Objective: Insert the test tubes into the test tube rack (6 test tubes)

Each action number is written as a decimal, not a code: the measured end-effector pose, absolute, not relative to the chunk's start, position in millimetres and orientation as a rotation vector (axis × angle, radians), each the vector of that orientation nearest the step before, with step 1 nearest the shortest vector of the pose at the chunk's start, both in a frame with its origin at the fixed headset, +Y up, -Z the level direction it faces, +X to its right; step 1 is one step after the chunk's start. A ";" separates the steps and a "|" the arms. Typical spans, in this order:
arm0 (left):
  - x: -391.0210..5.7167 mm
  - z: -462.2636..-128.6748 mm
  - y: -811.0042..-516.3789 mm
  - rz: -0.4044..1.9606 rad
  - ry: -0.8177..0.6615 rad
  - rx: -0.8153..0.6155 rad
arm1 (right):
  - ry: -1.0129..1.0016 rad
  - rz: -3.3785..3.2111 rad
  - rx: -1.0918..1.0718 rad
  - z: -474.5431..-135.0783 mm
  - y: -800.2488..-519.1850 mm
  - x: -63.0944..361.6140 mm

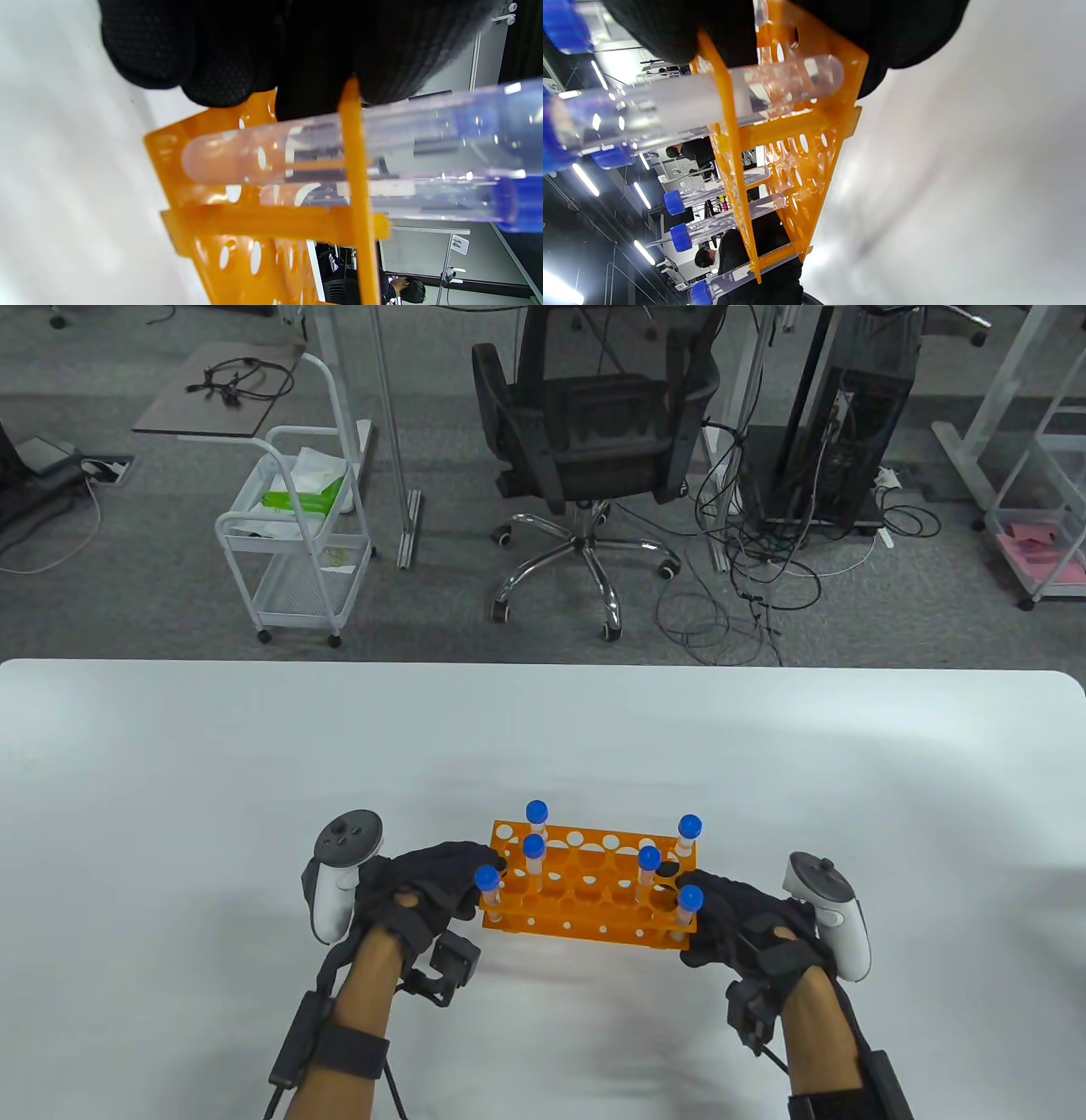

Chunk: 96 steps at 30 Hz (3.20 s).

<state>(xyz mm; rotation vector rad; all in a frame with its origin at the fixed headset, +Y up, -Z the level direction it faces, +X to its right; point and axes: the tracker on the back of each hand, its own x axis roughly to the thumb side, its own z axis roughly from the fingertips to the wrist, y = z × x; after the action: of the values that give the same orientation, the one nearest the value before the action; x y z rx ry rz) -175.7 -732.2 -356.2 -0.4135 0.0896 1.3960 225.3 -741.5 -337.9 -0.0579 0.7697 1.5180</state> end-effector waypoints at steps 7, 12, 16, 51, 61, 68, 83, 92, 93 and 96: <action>-179.5 -357.8 -738.5 1.423 0.113 -0.431 | 0.785 1.566 -0.103 -343.3 -749.0 221.5; -179.6 -359.3 -745.5 1.420 0.132 -0.450 | 0.781 1.607 -0.144 -345.7 -752.7 222.3; -178.1 -359.9 -749.9 1.397 0.144 -0.461 | 0.763 1.717 -0.197 -348.0 -755.5 225.8; -178.7 -364.2 -783.0 1.239 0.292 -0.557 | 0.667 1.995 -0.378 -357.7 -774.4 216.2; -179.5 -364.3 -784.9 1.226 0.306 -0.546 | 0.636 2.091 -0.391 -357.9 -773.2 213.3; -189.6 -360.4 -790.1 1.305 0.338 -0.539 | 0.515 2.147 -0.398 -353.1 -765.1 223.5; -204.3 -334.9 -691.9 1.167 0.125 -0.120 | 0.129 2.142 -0.156 -328.7 -694.2 227.3; -145.8 -277.8 -646.0 0.814 -0.199 -0.071 | 0.182 2.084 0.083 -315.2 -681.6 202.0; -142.6 -274.9 -647.5 0.806 -0.206 -0.090 | 0.192 2.071 0.099 -313.8 -680.6 198.9; -130.6 -270.4 -654.1 0.772 -0.221 -0.138 | 0.215 2.110 0.176 -307.8 -680.5 187.5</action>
<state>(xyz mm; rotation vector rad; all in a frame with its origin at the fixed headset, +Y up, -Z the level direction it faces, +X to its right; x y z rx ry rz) -130.6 -654.1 -270.4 -0.1383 -0.2210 0.7723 187.5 -680.5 -307.8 0.1763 0.2152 2.1100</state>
